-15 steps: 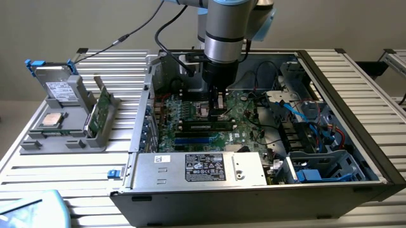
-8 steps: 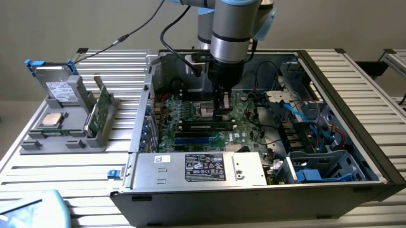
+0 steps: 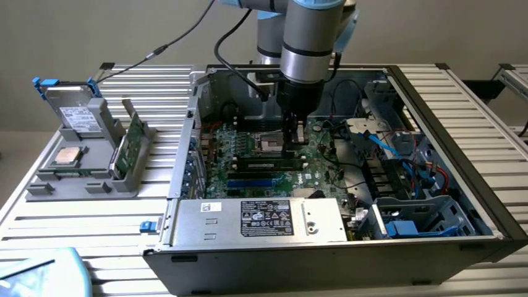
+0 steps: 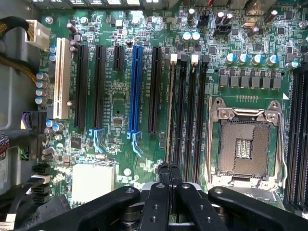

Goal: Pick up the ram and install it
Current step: 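Press down the ram until it locks into place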

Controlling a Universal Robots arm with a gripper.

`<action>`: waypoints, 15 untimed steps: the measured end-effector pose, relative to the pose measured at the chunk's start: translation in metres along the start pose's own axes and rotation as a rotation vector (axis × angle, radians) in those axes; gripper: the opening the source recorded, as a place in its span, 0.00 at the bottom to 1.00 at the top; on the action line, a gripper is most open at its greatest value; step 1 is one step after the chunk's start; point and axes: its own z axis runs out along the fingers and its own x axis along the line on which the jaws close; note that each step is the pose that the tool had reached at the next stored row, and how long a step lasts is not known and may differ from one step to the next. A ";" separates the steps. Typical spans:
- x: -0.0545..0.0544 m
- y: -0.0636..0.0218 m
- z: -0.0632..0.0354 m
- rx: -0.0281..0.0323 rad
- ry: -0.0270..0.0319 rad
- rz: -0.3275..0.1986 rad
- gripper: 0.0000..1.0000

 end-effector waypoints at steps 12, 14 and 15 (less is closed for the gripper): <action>-0.001 -0.0006 0.0105 -0.0005 0.0008 0.000 0.11; -0.001 -0.0006 0.0110 -0.0002 0.0004 0.000 0.11; -0.001 -0.0006 0.0111 -0.0001 0.0000 0.000 0.11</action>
